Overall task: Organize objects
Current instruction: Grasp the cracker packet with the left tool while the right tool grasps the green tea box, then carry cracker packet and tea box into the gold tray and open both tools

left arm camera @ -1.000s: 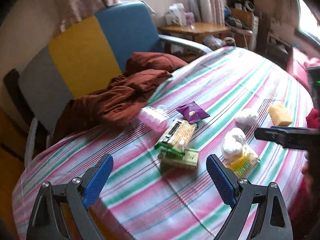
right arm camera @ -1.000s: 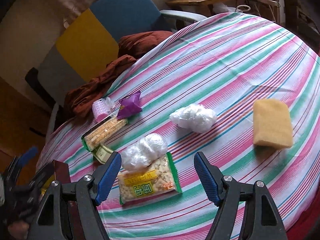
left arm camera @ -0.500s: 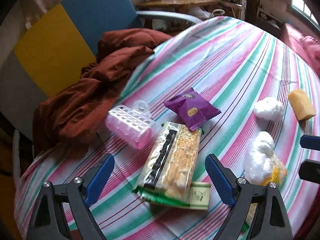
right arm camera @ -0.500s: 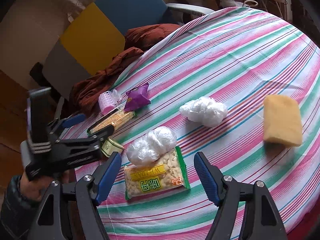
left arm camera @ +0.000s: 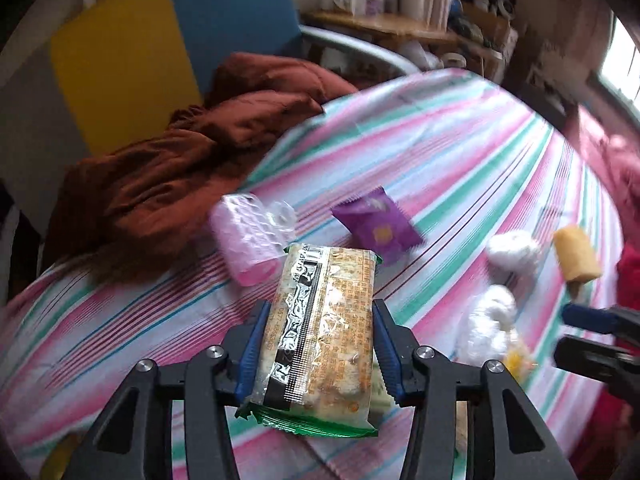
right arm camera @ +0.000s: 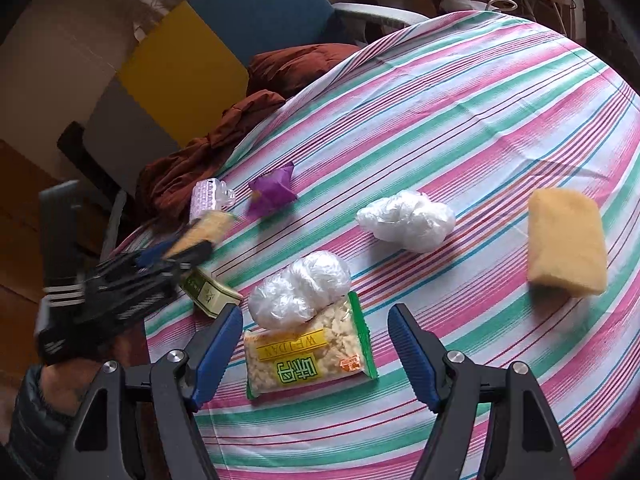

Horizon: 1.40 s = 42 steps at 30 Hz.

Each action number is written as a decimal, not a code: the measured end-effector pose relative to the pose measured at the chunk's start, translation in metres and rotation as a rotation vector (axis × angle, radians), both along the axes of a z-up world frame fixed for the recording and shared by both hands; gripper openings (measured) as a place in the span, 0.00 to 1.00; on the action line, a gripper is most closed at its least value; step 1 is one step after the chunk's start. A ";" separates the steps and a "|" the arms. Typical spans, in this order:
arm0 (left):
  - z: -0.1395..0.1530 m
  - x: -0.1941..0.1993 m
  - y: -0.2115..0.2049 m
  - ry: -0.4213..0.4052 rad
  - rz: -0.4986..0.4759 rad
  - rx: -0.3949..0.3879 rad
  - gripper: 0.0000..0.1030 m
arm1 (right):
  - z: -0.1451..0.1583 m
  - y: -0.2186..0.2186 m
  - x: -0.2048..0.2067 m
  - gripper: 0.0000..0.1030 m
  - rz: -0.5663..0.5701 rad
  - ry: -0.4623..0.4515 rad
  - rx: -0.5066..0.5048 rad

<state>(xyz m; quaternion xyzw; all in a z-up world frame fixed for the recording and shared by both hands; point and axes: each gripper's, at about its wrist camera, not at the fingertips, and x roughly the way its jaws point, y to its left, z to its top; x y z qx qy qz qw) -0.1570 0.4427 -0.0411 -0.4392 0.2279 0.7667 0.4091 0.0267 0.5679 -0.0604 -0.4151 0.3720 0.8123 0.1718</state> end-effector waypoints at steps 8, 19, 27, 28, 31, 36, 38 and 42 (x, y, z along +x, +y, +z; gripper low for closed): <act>0.044 0.019 -0.058 0.005 0.081 0.103 0.49 | -0.001 -0.022 -0.015 0.74 0.104 -0.020 0.060; 0.074 0.036 -0.157 -0.025 0.256 0.217 0.49 | 0.013 -0.081 -0.078 0.74 0.403 -0.016 0.229; 0.077 0.046 -0.221 -0.040 0.367 0.258 0.49 | -0.024 -0.107 -0.147 0.73 0.522 -0.178 0.375; 0.077 0.047 -0.227 -0.037 0.378 0.259 0.49 | -0.030 -0.108 -0.151 0.63 0.530 -0.199 0.381; 0.079 0.046 -0.252 -0.037 0.424 0.281 0.49 | -0.041 -0.114 -0.151 0.33 0.536 -0.243 0.377; 0.081 0.041 -0.312 -0.050 0.562 0.349 0.49 | -0.021 -0.132 -0.122 0.30 0.545 -0.172 0.353; 0.084 0.041 -0.337 -0.038 0.615 0.366 0.49 | -0.010 -0.141 -0.109 0.30 0.556 -0.124 0.323; 0.085 0.044 -0.382 -0.023 0.704 0.389 0.49 | 0.014 -0.171 -0.084 0.30 0.593 -0.026 0.274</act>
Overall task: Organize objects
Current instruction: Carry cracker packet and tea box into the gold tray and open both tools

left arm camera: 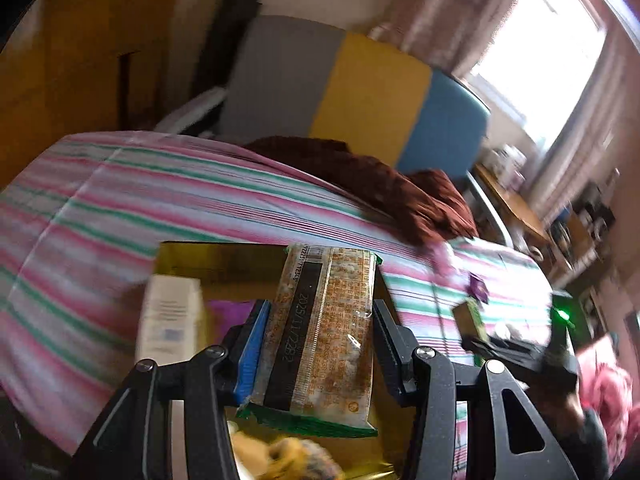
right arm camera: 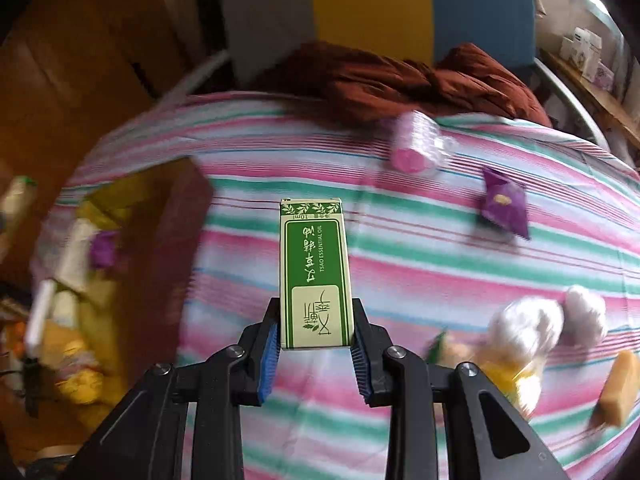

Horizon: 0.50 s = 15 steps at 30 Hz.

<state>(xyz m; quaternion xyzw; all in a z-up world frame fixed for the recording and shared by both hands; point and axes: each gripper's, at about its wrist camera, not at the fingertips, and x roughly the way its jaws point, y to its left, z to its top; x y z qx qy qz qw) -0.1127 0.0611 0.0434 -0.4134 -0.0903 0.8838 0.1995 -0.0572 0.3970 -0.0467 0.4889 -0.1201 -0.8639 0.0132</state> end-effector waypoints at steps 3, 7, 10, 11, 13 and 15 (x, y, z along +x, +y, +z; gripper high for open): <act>-0.003 0.004 -0.025 -0.010 0.046 0.028 0.49 | 0.013 -0.025 0.010 0.30 0.030 0.044 -0.037; -0.004 0.014 -0.047 -0.003 0.073 0.058 0.49 | 0.028 -0.066 0.024 0.30 0.085 0.095 -0.053; -0.005 0.022 -0.057 -0.002 0.074 0.078 0.49 | 0.033 -0.090 0.030 0.30 0.121 0.111 -0.069; -0.006 0.025 -0.059 -0.003 0.072 0.084 0.49 | 0.034 -0.098 0.032 0.30 0.134 0.114 -0.075; -0.008 0.031 -0.058 -0.007 0.062 0.093 0.49 | 0.034 -0.114 0.033 0.30 0.156 0.117 -0.079; -0.011 0.036 -0.055 -0.012 0.045 0.102 0.49 | 0.033 -0.124 0.032 0.30 0.167 0.115 -0.084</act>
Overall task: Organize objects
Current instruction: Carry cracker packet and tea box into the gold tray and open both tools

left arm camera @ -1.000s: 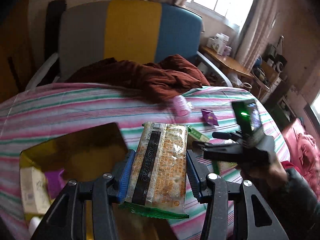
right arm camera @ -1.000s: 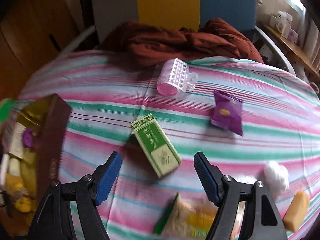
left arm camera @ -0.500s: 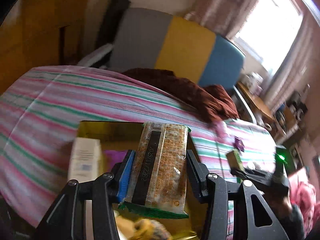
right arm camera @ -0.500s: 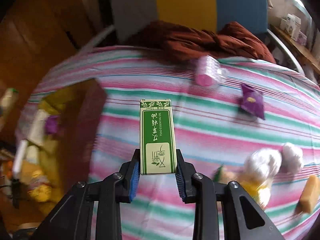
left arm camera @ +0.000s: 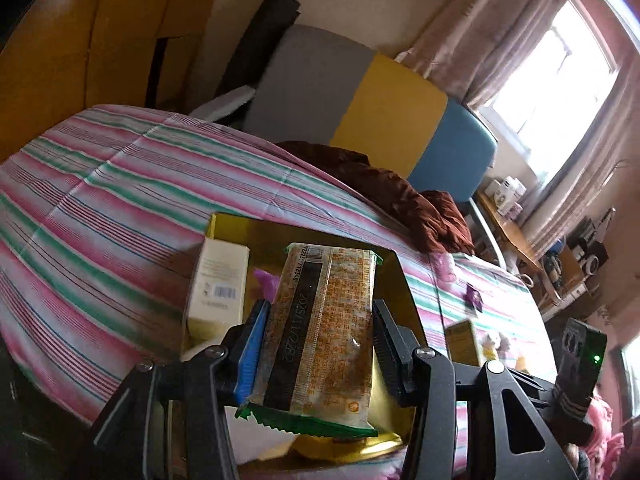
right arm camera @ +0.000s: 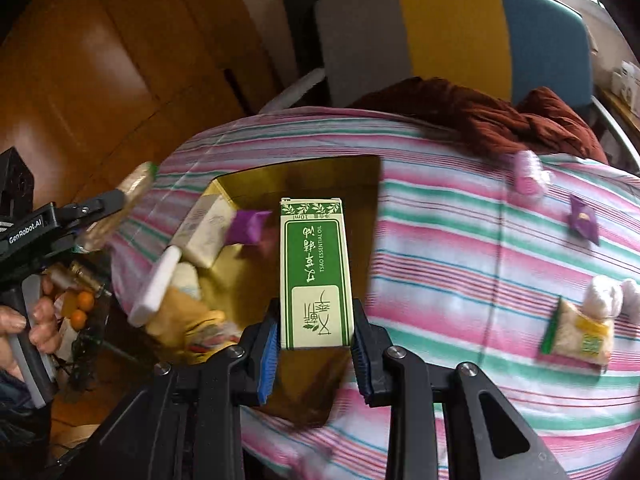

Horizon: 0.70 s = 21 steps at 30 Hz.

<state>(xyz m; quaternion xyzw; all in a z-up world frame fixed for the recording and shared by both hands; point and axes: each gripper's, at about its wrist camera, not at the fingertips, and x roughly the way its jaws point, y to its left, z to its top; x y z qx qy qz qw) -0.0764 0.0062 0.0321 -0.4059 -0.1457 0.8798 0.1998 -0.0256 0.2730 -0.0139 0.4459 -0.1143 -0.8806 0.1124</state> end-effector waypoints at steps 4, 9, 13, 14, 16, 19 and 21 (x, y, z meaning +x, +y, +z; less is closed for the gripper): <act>-0.007 0.006 0.011 -0.011 -0.028 0.012 0.49 | -0.002 -0.016 -0.003 0.30 0.014 -0.011 0.007; -0.014 0.013 0.023 -0.016 -0.062 0.003 0.49 | -0.004 -0.035 0.000 0.30 0.058 -0.016 0.021; -0.013 0.014 0.028 -0.012 -0.071 -0.001 0.49 | -0.008 -0.038 -0.001 0.30 0.061 -0.026 0.023; -0.012 0.014 0.028 -0.009 -0.072 -0.002 0.49 | -0.009 -0.038 -0.002 0.30 0.061 -0.028 0.022; -0.010 0.012 0.031 -0.003 -0.073 -0.003 0.49 | -0.010 -0.037 -0.003 0.30 0.057 -0.029 0.022; -0.007 0.010 0.034 0.012 -0.078 -0.007 0.49 | -0.010 -0.037 -0.003 0.30 0.053 -0.029 0.020; -0.006 0.008 0.037 0.018 -0.080 -0.011 0.49 | -0.010 -0.037 -0.004 0.30 0.056 -0.031 0.017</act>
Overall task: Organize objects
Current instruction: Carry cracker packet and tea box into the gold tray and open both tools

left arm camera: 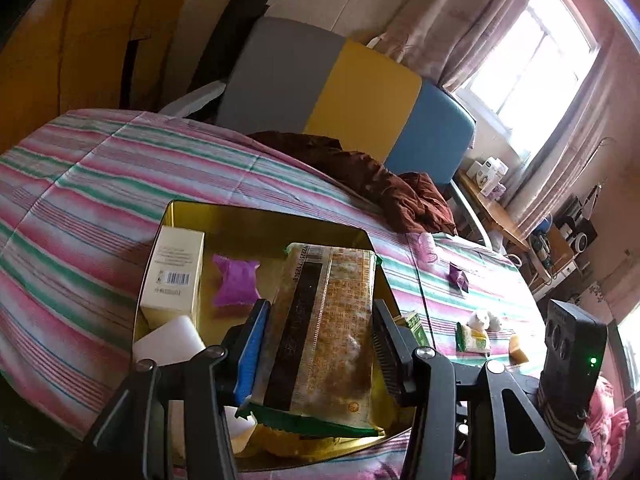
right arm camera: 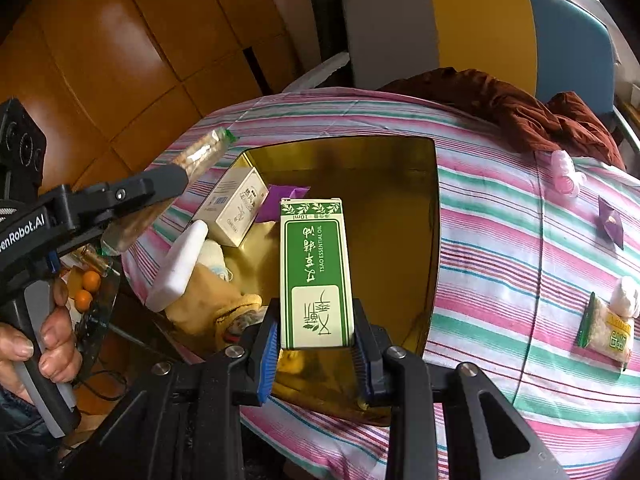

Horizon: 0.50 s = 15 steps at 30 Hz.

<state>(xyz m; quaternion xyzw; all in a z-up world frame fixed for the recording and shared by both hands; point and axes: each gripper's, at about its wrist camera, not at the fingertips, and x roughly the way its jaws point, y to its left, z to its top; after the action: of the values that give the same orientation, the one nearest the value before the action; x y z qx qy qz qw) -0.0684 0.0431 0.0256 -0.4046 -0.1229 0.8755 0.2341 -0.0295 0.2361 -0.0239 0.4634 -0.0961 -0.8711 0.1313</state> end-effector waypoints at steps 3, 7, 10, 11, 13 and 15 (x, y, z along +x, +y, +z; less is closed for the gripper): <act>-0.004 -0.006 0.002 -0.011 0.009 -0.005 0.49 | -0.003 -0.001 -0.003 0.30 0.000 -0.009 -0.007; -0.011 -0.015 0.005 -0.022 0.035 -0.031 0.60 | -0.010 -0.005 -0.010 0.33 0.017 -0.025 -0.021; -0.014 -0.015 0.002 -0.021 0.059 -0.029 0.69 | -0.016 -0.009 -0.012 0.48 0.032 -0.042 -0.029; -0.015 -0.015 0.002 -0.017 0.065 -0.040 0.69 | -0.018 -0.009 -0.012 0.48 0.032 -0.052 -0.028; -0.015 -0.013 0.001 -0.015 0.068 -0.050 0.69 | -0.021 -0.008 -0.012 0.48 0.031 -0.065 -0.028; -0.014 -0.011 -0.001 -0.005 0.077 -0.059 0.69 | -0.022 -0.006 -0.011 0.48 0.023 -0.069 -0.026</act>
<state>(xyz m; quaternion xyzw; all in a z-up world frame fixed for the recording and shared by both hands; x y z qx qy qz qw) -0.0793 0.0419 0.0118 -0.4086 -0.1134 0.8860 0.1878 -0.0405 0.2301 -0.0455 0.4924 -0.1066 -0.8517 0.1441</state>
